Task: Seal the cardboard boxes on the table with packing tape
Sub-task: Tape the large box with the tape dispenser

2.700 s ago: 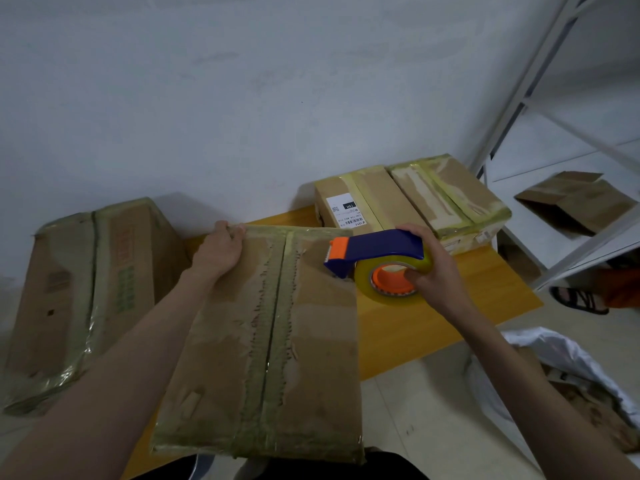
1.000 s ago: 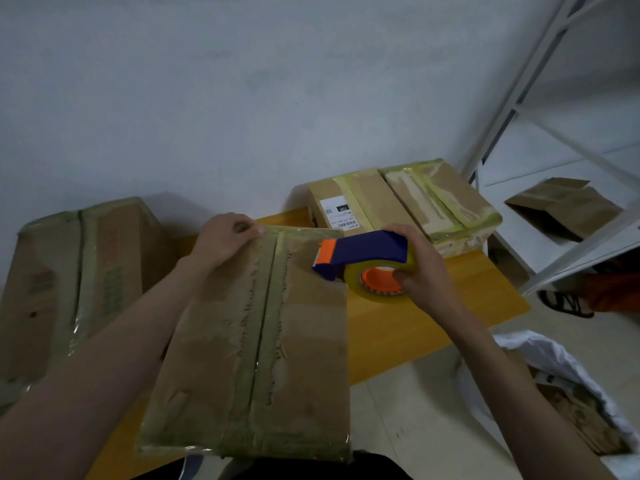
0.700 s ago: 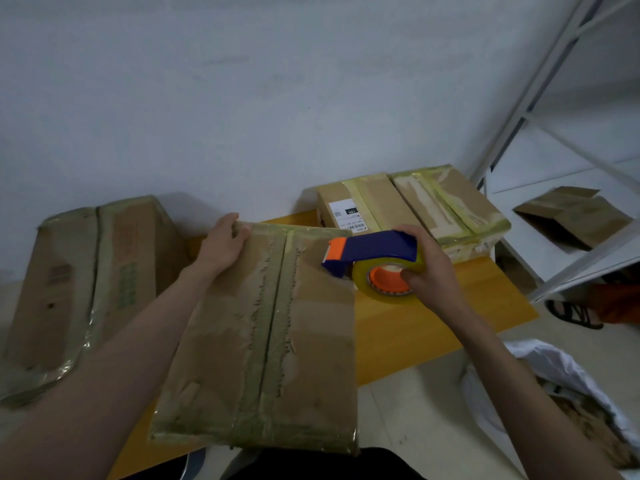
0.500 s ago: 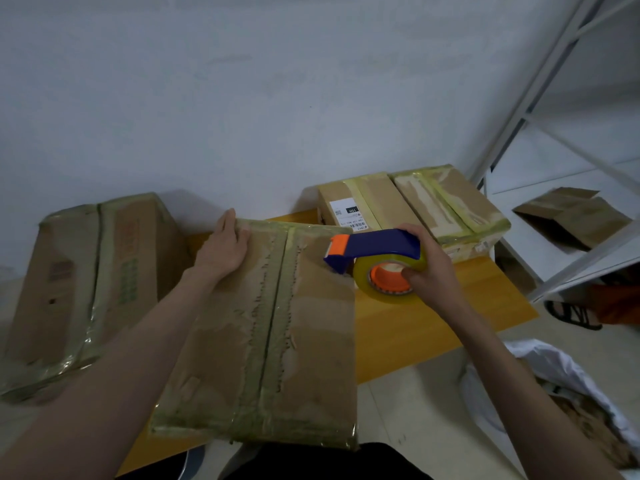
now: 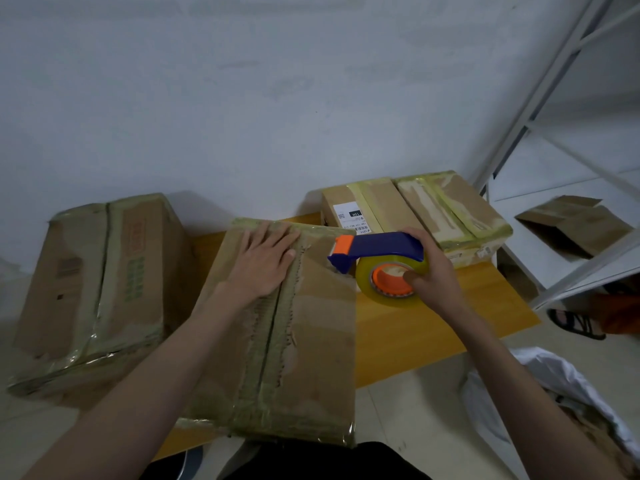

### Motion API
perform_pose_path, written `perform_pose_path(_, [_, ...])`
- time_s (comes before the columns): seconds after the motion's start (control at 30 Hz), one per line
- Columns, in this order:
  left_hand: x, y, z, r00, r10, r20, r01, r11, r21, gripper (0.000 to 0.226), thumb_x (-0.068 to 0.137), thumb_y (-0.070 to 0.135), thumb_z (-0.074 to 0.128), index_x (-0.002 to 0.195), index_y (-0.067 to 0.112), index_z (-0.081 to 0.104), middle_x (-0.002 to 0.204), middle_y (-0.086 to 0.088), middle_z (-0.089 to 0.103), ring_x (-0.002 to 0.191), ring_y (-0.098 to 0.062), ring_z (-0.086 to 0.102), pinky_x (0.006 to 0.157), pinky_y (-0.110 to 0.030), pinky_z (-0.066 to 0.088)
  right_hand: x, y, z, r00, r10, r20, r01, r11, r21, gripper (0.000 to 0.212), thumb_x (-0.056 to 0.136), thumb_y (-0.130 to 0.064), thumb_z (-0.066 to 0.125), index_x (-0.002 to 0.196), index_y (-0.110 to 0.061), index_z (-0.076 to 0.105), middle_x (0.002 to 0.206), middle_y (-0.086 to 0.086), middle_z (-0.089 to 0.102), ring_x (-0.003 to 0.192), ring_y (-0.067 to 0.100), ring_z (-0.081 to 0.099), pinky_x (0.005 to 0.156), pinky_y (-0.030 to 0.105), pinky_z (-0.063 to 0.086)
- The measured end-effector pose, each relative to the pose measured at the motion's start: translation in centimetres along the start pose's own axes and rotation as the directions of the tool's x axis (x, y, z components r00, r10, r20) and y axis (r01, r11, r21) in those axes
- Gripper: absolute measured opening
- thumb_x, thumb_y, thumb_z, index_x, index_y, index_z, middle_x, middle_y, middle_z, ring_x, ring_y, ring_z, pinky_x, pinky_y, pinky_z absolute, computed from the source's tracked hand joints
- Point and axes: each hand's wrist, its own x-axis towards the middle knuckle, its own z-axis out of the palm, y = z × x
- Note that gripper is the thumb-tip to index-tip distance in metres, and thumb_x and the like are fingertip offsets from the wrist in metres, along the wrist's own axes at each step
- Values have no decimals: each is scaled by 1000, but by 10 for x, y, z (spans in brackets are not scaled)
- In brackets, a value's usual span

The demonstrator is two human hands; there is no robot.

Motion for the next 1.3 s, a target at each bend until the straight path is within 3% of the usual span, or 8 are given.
perform_pose_path(0.2, [-2, 5, -6, 1000, -12, 19, 11, 1000, 15, 57, 105, 53, 22, 158, 33, 21, 167, 8, 12, 155, -23, 1, 124, -56, 4, -1, -2, 0, 999, 37, 13, -37, 999, 17, 77, 76, 19, 62, 137, -25, 48, 123, -5, 56, 109, 16, 56, 81, 27, 46])
perform_pose_path(0.33, [-24, -1, -10, 997, 37, 61, -36, 999, -12, 61, 102, 57, 26, 159, 34, 20, 167, 13, 9, 154, -12, 6, 125, -48, 8, -4, -9, 1, 997, 79, -14, -78, 994, 75, 77, 76, 18, 61, 133, -31, 47, 117, -17, 56, 105, 8, 55, 77, 20, 45])
perform_pose_path(0.47, [-61, -10, -8, 994, 94, 61, -91, 994, -58, 63, 100, 60, 23, 158, 36, 20, 164, 22, 8, 152, -2, 0, 126, -44, 11, -14, -13, 8, 982, 161, -100, -134, 962, 238, 77, 77, 15, 60, 136, -33, 49, 117, -27, 55, 106, 1, 57, 73, 25, 48])
perform_pose_path(0.73, [-125, -16, -3, 979, 184, 88, -173, 978, -118, 86, 83, 88, 31, 155, 43, 21, 160, 34, 5, 149, 7, -8, 126, -39, 5, -13, -31, 12, 974, 202, -100, -145, 901, 410, 77, 80, 17, 58, 135, -36, 50, 117, -18, 57, 105, 10, 60, 70, 28, 53])
perform_pose_path(0.9, [-130, -7, -2, 989, 120, 88, -122, 992, 21, 91, 81, 93, 27, 156, 48, 2, 158, 37, -12, 147, 6, -19, 125, -38, -4, -14, -38, 16, 971, 220, -94, -156, 880, 448, 76, 80, 18, 57, 129, -39, 51, 116, -23, 55, 94, -11, 57, 68, 19, 51])
perform_pose_path(1.03, [-115, -4, 3, 995, 65, 82, -70, 995, 71, 94, 79, 94, 6, 157, 43, -6, 161, 28, -16, 148, 1, -22, 125, -46, -4, -12, -46, 19, 971, 211, -116, -139, 883, 448, 78, 77, 19, 56, 126, -42, 51, 107, -43, 52, 103, -9, 55, 77, 27, 52])
perform_pose_path(1.17, [-93, 5, 6, 998, -31, 53, 27, 997, 74, 89, 86, 86, 4, 158, 36, -9, 165, 20, -14, 151, -7, -20, 124, -49, -5, -10, -54, 23, 965, 207, -160, -104, 865, 491, 78, 76, 19, 58, 129, -38, 52, 121, -24, 54, 116, 8, 55, 86, 36, 54])
perform_pose_path(1.3, [-84, 12, 10, 997, -55, -54, 55, 998, -5, 78, 96, 74, 18, 161, 31, 7, 166, 16, -2, 153, -8, -10, 126, -46, -1, -16, -63, 31, 965, 217, -145, -111, 844, 524, 78, 78, 19, 59, 129, -38, 51, 121, -23, 52, 112, 2, 55, 82, 30, 54])
